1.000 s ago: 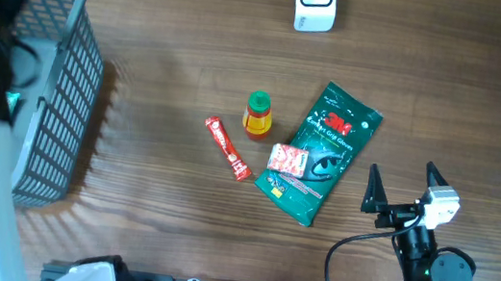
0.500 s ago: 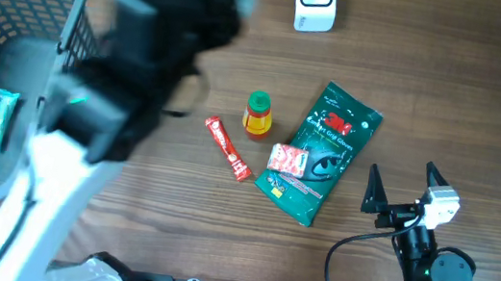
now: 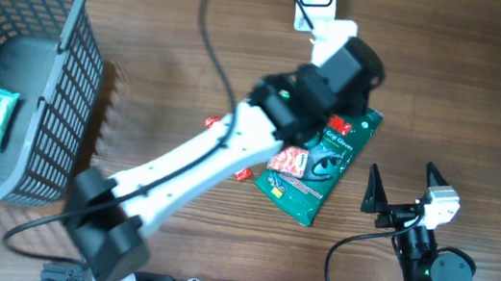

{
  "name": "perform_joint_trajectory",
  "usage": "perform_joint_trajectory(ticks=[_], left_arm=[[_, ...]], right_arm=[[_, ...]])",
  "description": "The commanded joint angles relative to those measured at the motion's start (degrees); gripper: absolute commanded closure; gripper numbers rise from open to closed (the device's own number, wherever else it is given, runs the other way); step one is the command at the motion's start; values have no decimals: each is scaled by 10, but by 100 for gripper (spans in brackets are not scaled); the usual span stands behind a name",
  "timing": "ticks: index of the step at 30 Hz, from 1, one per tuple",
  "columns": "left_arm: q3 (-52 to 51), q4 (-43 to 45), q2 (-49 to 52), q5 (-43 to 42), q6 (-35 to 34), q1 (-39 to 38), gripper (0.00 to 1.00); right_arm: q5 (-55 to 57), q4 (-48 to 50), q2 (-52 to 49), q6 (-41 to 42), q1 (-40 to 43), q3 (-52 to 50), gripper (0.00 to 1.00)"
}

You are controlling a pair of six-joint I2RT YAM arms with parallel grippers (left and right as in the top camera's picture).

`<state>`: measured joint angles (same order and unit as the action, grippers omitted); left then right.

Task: Scan the item barcode
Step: 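Lift the jar out and set it upright on the gloves pack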

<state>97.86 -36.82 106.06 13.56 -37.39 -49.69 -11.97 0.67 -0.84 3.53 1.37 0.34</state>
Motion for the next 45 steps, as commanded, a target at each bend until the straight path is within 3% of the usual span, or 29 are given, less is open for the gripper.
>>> perform_joint_trajectory(ticks=[1,20,21,24,30,38,45], left_arm=[[6,4,46,4,-3,-16,37],[6,1,177,30,-3,-22,36],[6,0,182,30,-3,-22,35],[7,0,181,45,-3,-22,15],[31,-11,105,60,27,-22,1],[52,-16,-54,92,61,-10,0],[52,-37,-179,224,89,63,0]], right_arm=[[3,2,6,-5,-2,0,0],[3,2,6,-5,-2,0,0],[3,2,6,-5,-2,0,0],[3,2,6,-5,-2,0,0],[3,2,6,-5,-2,0,0],[3,2,6,-5,-2,0,0],[3,2,6,-5,-2,0,0]])
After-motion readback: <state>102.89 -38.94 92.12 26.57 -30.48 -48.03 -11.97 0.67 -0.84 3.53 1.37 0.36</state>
